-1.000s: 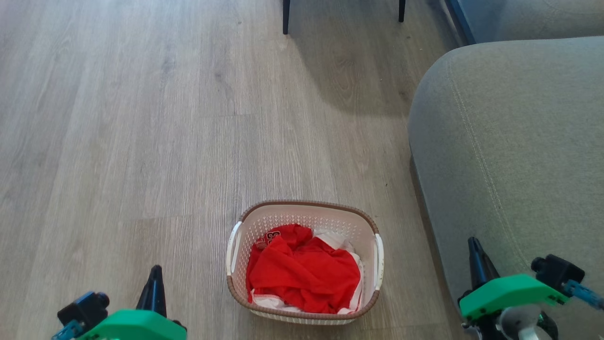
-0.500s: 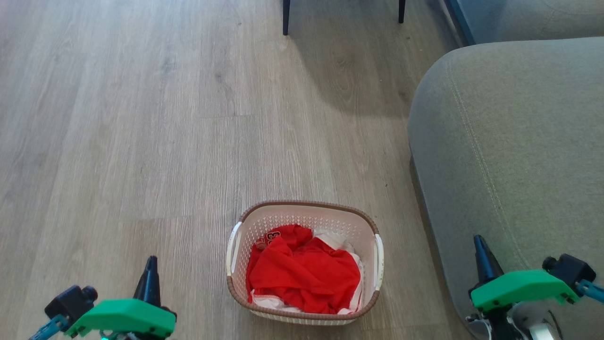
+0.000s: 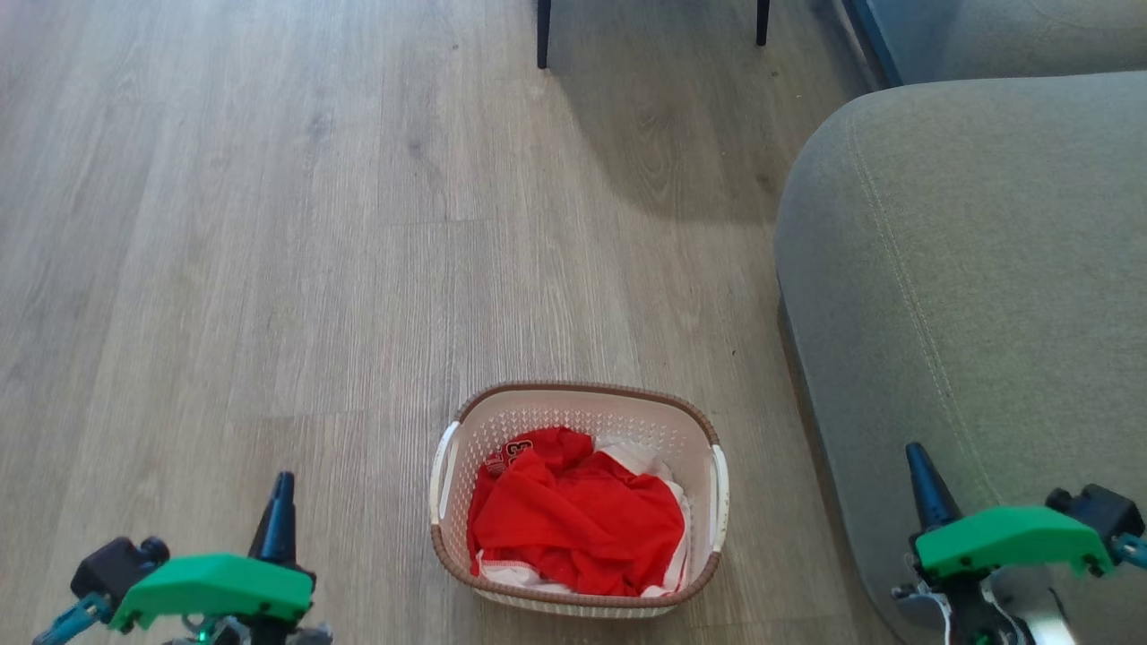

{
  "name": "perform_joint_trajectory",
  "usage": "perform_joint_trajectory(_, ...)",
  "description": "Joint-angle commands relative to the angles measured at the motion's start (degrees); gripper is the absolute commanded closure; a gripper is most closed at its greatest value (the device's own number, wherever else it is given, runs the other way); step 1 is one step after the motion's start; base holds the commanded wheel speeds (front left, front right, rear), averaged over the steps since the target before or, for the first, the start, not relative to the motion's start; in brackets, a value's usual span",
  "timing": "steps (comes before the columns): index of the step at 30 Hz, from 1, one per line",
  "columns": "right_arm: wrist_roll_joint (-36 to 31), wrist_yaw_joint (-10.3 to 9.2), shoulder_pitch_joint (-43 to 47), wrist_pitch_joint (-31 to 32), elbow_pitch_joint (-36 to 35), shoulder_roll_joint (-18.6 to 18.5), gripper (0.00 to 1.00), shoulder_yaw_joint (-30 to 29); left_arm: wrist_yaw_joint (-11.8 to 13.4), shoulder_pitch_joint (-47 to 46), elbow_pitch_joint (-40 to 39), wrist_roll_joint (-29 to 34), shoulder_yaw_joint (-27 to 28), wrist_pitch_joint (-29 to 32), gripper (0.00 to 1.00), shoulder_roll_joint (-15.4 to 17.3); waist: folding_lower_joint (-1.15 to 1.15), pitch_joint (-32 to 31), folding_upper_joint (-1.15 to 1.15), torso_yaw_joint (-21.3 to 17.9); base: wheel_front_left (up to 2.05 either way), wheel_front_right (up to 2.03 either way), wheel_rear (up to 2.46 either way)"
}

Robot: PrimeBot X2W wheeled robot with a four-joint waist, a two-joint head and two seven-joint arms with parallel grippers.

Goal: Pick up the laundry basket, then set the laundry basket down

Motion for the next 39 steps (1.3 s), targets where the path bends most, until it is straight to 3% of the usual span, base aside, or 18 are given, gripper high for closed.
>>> perform_joint_trajectory(1,1.92,-0.05,-3.29,0.63,-1.89,-1.15,1.00,0.11,-0.55,-3.46,-1.53,-1.95,1.72,0.47,1.00,0.71,0.00,-0.01,0.00,0.00,0.00,0.00,0.00)
perform_joint_trajectory(39,24.78,-0.08,-5.09,6.89,-1.84,-1.24,1.00,-4.07,-3.96,-8.53,0.09,-26.16,5.75,6.65,1.00,0.51,0.00,-0.33,0.00,-0.04,0.00,0.00,0.00)
